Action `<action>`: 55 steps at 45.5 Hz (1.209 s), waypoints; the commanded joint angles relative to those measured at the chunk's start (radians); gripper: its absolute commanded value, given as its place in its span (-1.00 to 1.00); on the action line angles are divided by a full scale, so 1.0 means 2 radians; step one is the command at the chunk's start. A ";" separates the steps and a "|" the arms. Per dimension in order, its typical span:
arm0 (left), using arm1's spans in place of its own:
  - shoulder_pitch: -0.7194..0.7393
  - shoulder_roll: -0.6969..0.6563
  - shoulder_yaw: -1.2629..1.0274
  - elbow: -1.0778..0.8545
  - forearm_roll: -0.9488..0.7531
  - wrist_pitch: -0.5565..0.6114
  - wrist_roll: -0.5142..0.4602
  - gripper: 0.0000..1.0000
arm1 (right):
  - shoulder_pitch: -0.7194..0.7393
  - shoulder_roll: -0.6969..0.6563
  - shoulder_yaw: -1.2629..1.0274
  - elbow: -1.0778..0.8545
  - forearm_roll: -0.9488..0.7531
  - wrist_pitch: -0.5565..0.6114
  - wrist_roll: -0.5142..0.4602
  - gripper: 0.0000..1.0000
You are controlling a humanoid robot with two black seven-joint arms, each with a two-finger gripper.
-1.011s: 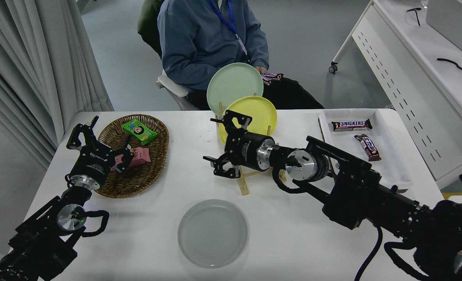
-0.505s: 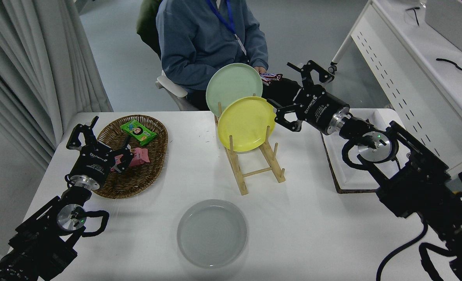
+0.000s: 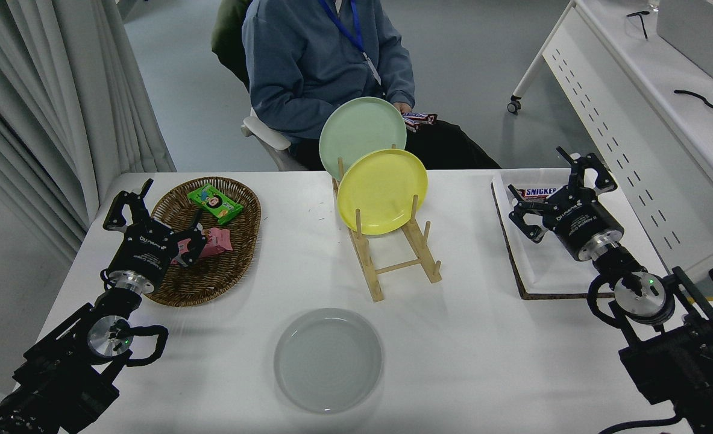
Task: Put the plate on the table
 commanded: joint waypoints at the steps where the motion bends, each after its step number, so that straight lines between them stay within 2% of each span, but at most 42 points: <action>1: 0.000 0.000 0.000 0.000 0.000 0.000 0.000 1.00 | -0.012 0.034 0.048 -0.022 -0.004 0.002 0.041 1.00; 16: 0.000 0.000 0.000 0.000 0.000 0.000 0.000 1.00 | -0.013 0.035 0.031 -0.026 -0.006 0.003 0.043 1.00; 24: 0.000 0.000 0.000 0.001 0.000 0.000 0.000 1.00 | 0.018 0.050 0.030 -0.092 -0.005 -0.002 0.093 1.00; 55: 0.000 0.000 0.000 0.000 0.000 0.001 0.000 1.00 | 0.032 0.050 -0.030 -0.105 0.004 0.010 0.094 1.00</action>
